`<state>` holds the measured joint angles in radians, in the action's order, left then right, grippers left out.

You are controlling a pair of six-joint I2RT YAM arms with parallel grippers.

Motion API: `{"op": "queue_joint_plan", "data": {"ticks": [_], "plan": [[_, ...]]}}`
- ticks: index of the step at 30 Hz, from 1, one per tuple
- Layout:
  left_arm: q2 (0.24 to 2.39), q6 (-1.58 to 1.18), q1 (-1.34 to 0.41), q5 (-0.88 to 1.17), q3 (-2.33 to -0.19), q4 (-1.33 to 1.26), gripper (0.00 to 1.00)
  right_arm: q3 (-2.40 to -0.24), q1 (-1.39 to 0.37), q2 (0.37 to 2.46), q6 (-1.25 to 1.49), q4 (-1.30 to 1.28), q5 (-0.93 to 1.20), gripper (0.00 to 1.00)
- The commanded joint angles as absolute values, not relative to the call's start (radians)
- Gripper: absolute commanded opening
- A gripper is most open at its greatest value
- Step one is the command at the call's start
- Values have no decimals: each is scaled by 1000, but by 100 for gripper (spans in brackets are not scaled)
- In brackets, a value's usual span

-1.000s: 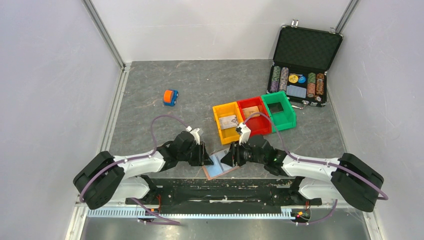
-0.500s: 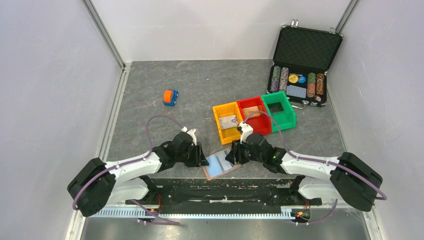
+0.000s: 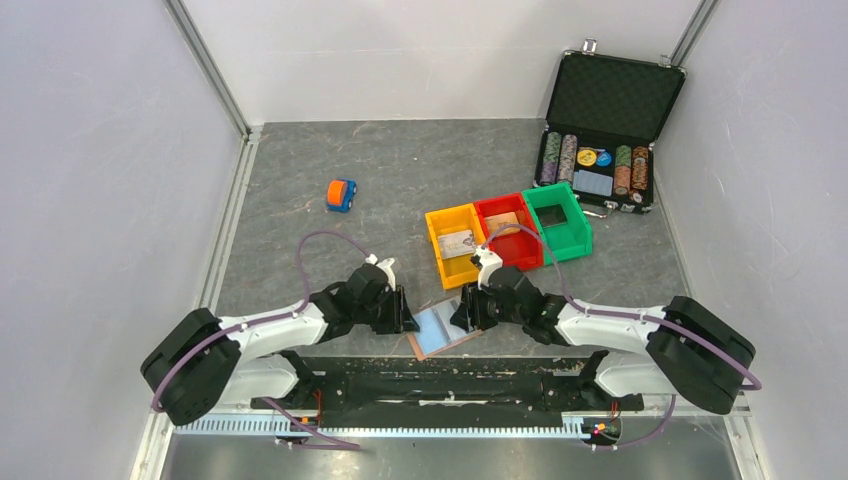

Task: Take the credit cards out of the card holder
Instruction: Remove the credit card from the card holder.

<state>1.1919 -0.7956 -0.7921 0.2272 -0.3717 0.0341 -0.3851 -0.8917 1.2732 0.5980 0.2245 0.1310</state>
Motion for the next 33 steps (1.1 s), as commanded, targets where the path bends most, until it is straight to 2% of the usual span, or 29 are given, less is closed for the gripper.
{"op": "queue_joint_plan", "data": {"ticks": [1, 14, 33], "plan": [[1235, -764, -796, 199, -368, 25, 36, -405, -888, 1278, 595, 249, 129, 44], [1252, -750, -796, 201, -378, 17, 36, -425, -881, 1225, 560, 171, 35, 44], [1247, -750, -796, 201, -371, 13, 36, -388, -880, 1271, 615, 286, 179, 44]]}}
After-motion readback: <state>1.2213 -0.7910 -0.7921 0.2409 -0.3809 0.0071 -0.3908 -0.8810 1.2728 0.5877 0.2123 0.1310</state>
